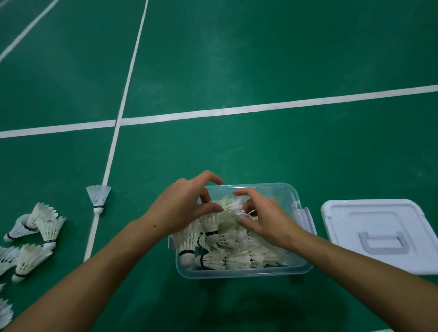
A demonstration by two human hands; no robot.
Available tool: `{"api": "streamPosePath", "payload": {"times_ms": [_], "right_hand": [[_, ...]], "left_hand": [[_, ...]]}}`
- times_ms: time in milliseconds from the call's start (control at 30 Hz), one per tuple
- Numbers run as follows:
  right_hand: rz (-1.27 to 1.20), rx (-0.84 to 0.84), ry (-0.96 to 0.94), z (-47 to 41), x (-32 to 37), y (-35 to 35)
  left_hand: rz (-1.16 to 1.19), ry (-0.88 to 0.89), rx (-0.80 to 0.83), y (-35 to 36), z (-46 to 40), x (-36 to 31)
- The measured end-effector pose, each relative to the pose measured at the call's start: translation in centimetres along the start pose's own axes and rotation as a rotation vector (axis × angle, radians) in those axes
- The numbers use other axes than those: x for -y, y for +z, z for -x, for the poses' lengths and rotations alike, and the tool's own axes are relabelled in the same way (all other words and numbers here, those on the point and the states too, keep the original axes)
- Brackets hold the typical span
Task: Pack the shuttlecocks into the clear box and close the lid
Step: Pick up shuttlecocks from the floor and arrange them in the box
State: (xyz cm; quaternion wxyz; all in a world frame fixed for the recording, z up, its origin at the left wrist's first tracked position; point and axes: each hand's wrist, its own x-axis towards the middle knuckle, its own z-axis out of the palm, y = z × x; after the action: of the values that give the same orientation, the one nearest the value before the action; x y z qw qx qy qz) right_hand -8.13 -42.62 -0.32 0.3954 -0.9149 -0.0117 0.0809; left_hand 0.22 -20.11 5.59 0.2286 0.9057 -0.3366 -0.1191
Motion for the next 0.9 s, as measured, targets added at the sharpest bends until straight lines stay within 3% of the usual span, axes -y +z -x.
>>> {"api": "streamPosePath", "payload": {"times_ms": [167,367,567,700,800,900], "right_hand": [[0.137,-0.029,-0.118,1.7,0.5,-3.8],[-0.167,0.082,-0.209,1.8,2.5,-5.6],[-0.208,0.058,-0.216,2.1,2.0,-5.8],[-0.242,-0.137,-0.099,2.7,0.3,-7.5],[-0.164,-0.316,0.019,3.1,-1.6,-8.3],[-0.114,-0.392,0.092,3.5,-2.5,-7.7]], "left_hand": [[0.069,0.094,0.036,-0.8,0.2,-1.2],[0.166,0.251,0.018,-1.5,-0.5,-3.6],[0.206,0.270,-0.103,-2.1,-0.5,-3.9],[-0.076,0.166,-0.198,-2.4,-0.7,-2.6],[-0.316,0.121,-0.064,-0.4,-0.9,-2.2],[-0.467,0.169,0.024,2.2,-1.8,-2.8]]}}
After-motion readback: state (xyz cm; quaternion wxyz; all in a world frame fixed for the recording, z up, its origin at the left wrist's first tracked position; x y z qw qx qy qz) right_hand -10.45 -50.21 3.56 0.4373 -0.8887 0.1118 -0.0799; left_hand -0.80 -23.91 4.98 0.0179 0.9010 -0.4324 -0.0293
